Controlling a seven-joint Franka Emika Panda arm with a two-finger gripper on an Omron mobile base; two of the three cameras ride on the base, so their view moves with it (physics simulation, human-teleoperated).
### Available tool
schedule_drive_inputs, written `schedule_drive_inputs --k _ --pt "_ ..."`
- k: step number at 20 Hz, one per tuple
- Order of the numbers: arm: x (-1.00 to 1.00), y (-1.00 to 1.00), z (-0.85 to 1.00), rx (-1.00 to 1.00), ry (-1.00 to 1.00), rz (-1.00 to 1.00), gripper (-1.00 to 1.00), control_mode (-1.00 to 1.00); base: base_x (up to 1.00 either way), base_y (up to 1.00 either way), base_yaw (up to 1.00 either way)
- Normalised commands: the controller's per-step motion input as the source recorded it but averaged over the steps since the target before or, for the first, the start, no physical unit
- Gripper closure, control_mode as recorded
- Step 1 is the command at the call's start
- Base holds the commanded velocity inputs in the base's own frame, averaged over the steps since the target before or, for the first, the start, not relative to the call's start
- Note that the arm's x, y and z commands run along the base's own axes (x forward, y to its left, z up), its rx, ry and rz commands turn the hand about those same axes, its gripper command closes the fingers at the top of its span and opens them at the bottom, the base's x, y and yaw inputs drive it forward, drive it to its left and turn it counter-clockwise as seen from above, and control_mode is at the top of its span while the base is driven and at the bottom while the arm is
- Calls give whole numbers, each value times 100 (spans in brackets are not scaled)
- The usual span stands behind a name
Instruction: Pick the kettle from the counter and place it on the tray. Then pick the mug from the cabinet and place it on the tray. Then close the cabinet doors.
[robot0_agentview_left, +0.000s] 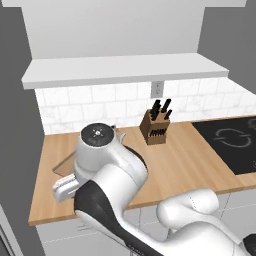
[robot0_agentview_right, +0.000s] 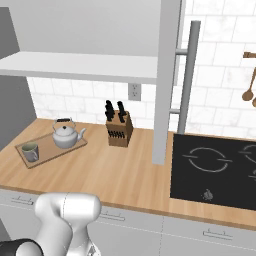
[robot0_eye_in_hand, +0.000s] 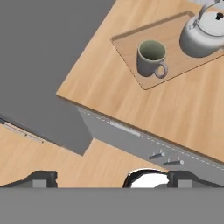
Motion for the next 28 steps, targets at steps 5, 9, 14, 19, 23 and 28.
schedule_drive_inputs --k 5,9,14,19,23,28 --pt "-47 1 6 -12 -7 4 -100 -100 0 0 0" --pt "-54 0 5 -22 -7 16 -100 -100 0 0 0" --pt "-52 0 23 -16 -9 14 -100 -100 0 0 0" --pt "-34 2 40 -12 -8 11 -100 -100 0 0 0" --pt "-22 14 27 -16 -31 14 -100 -100 0 0 0" --pt "-33 17 22 -16 -42 10 -100 -100 0 0 0"
